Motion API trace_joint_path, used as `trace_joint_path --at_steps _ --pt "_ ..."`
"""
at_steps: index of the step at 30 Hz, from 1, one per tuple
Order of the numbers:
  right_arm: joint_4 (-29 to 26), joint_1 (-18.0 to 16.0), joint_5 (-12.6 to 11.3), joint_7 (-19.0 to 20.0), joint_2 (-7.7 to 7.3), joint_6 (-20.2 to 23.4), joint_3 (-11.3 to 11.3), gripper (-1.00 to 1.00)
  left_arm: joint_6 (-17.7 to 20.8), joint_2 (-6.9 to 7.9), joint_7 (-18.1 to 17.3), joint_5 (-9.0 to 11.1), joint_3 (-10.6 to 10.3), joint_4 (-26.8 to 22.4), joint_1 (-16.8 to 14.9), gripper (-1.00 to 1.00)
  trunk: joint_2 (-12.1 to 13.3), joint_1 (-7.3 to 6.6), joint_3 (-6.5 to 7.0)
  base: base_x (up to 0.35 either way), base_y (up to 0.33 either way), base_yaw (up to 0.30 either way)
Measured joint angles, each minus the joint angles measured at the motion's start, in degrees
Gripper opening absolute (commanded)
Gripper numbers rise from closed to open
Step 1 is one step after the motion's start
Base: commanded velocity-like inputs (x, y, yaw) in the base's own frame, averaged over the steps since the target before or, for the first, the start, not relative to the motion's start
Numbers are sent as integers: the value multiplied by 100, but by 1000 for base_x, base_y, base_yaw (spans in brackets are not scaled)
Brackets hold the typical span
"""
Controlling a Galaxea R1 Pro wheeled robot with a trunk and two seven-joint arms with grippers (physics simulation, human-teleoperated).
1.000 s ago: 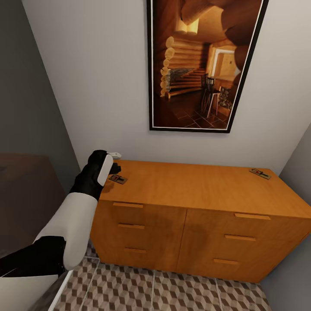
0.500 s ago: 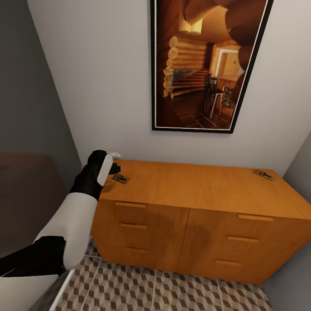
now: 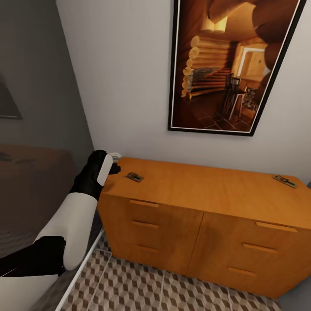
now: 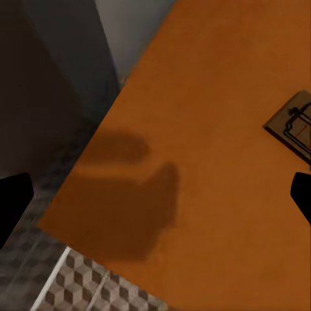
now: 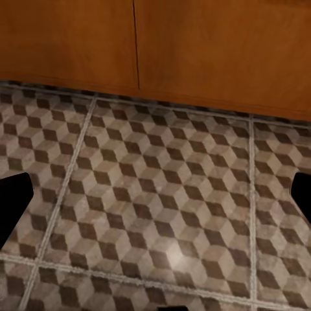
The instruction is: Take the four mousetraps from the cabinet in the bathroom and place them on the bathroom floor. Make sure all four end up on the same floor surface, and ensure that at least two of them are either under or directly next to the same bathroom sink.
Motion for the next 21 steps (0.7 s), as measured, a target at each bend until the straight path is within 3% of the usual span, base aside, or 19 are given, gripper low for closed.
trace_joint_path --at_steps 14,21 --pt "-2 1 1 2 0 0 1 100 -2 -1 0 -2 -8 6 -1 100 0 0 0 0 -9 66" --pt "-2 1 1 2 0 -1 1 100 -2 0 -1 -2 -10 9 0 100 0 0 0 0 -199 3"
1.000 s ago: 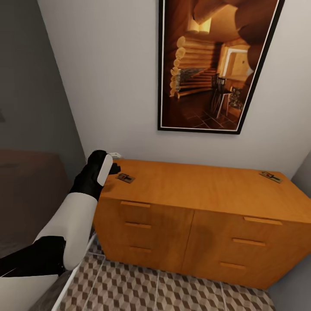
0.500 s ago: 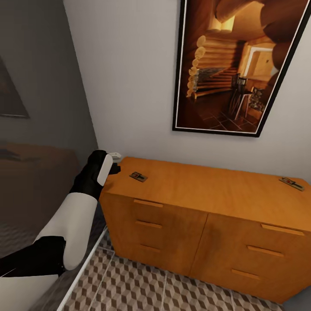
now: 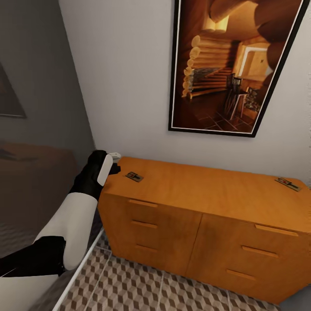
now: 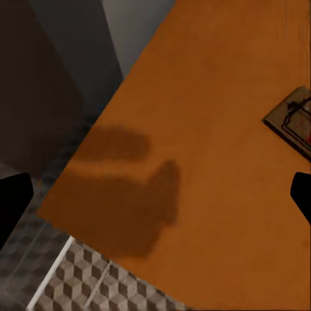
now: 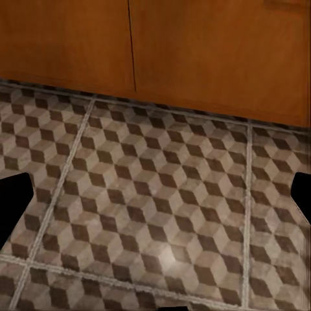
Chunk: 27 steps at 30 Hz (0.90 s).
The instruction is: Take the four mousetraps from the cabinet in the bathroom and place them on the bathroom floor. Make sure all four end up on the same floor surface, and ensure that at least two of them are either under or directly next to the same bathroom sink.
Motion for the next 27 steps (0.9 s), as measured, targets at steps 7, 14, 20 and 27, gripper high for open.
trace_joint_path --at_steps 7,14,20,27 --pt "0 0 0 3 0 0 0 100 -1 0 1 0 0 1 1 100 0 0 0 0 -280 0" --pt "0 0 0 2 0 0 0 100 -2 0 1 0 0 1 3 100 0 0 0 0 -292 0" --pt "0 0 0 2 0 0 0 100 -1 0 0 0 0 -5 4 100 0 0 0 0 -263 0" --pt "0 0 0 5 0 2 0 100 0 -1 1 0 1 -4 5 100 0 0 0 0 -68 0"
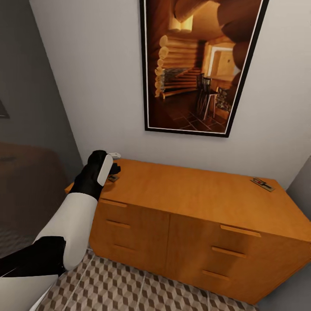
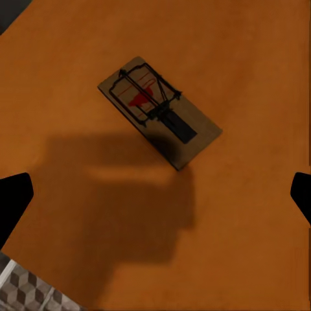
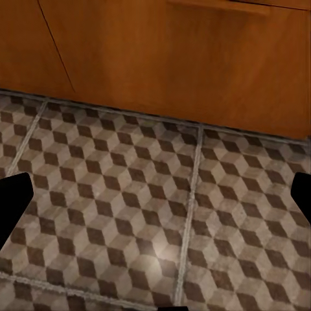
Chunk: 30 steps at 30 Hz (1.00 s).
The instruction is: Take the four mousetraps from the cabinet in the bathroom and place them on the bathroom floor. Make sure all four end up on the same floor surface, and ensure that at least two of them are either under or directly next to the same bathroom sink.
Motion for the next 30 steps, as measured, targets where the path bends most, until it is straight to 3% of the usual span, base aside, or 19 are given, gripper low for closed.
trace_joint_path --at_steps 15,30 --pt "0 0 0 -7 0 0 0 100 0 0 0 0 1 5 3 100 0 0 0 0 -6 0" --pt "0 0 0 -7 0 0 0 100 0 0 0 0 0 14 3 100 0 0 -18 0 0 96"
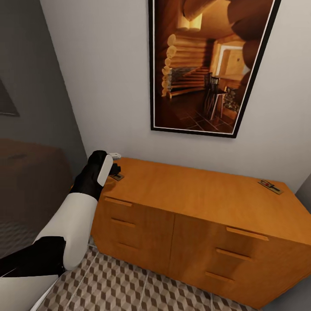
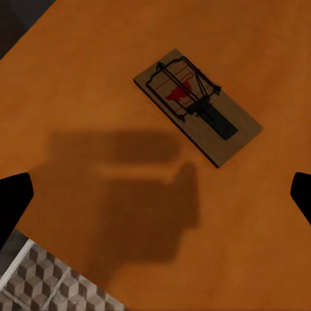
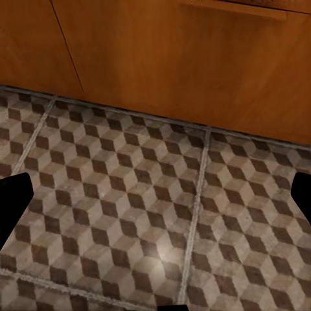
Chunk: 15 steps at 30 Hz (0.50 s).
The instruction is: Take the four mousetraps from the cabinet in the bathroom and place them on the bathroom floor. Make sure all four end up on the same floor surface, and ensure that at least two of them are either under or directly next to the same bathroom sink.
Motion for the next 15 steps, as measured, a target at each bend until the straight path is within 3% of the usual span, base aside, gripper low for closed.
trace_joint_path --at_steps 15 --pt "0 0 0 2 0 0 3 100 0 0 0 0 0 0 0 100 0 0 -1 0 0 3"
